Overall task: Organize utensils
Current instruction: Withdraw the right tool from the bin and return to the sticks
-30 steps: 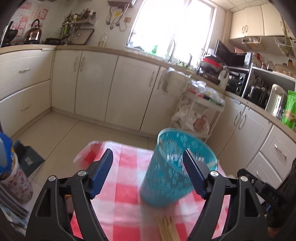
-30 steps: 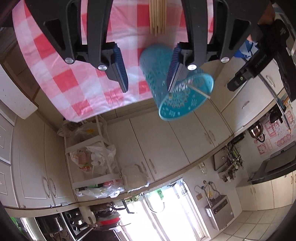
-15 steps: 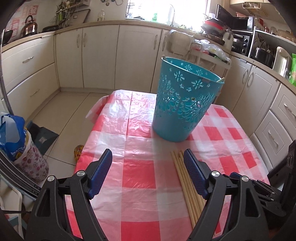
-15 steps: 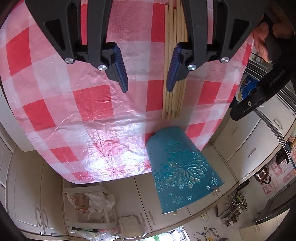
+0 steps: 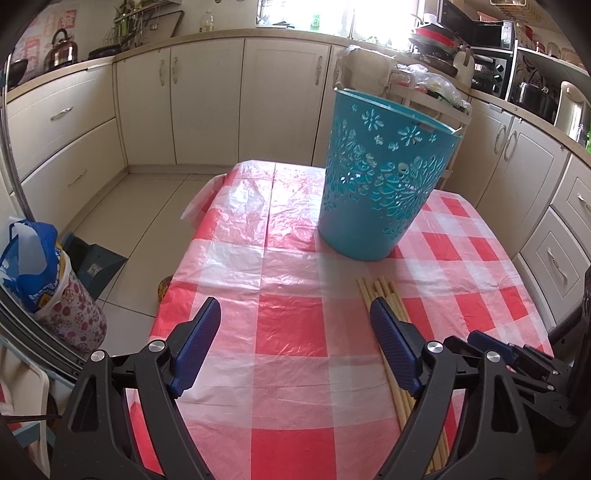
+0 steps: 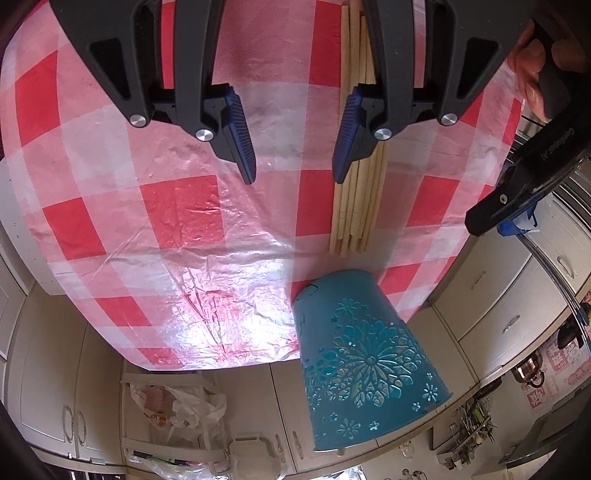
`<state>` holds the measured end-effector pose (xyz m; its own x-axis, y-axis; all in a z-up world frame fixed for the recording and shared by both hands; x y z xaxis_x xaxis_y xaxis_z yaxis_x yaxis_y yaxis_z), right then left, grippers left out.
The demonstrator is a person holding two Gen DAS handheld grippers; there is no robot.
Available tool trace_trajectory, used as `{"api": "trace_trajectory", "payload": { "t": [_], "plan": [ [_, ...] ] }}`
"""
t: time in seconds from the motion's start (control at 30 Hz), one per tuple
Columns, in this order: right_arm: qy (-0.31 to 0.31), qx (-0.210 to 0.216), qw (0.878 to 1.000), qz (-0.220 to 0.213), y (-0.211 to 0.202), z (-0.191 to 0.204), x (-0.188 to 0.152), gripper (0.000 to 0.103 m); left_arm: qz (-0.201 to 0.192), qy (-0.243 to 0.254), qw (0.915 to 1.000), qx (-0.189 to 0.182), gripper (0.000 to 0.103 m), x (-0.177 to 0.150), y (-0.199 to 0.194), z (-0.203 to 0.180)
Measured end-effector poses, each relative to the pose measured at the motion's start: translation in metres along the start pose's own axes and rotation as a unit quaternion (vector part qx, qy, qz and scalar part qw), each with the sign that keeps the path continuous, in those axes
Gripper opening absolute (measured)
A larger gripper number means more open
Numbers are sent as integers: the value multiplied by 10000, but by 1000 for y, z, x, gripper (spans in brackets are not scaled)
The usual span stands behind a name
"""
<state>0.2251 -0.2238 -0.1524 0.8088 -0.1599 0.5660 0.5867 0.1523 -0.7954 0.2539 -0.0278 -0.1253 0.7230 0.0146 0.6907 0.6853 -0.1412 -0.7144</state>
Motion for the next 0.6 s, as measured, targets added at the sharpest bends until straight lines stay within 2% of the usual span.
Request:
{"api": "trace_trajectory", "payload": {
  "t": [0.23,0.6],
  "plan": [
    [-292,-109,9992,246,16,5,6,41,258,48,9995,188,79,-7,11,-2],
    [-630,-135,9975,289,21,12,9,41,479,394,9979,208,79,-12,24,-27]
  ]
}}
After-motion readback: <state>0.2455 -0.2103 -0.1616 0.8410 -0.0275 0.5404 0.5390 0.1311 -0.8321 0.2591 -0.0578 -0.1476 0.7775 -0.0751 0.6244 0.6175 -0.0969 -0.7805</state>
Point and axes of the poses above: each gripper's, at about its wrist camera, not at the fingertips, and y roughly the way its jaws point, z to its left, x to its top, the point moved 1 cm from there along y, roughly the way its jaws point, and after that the axes turned 2 degrees about z, right-handed, at the moved point
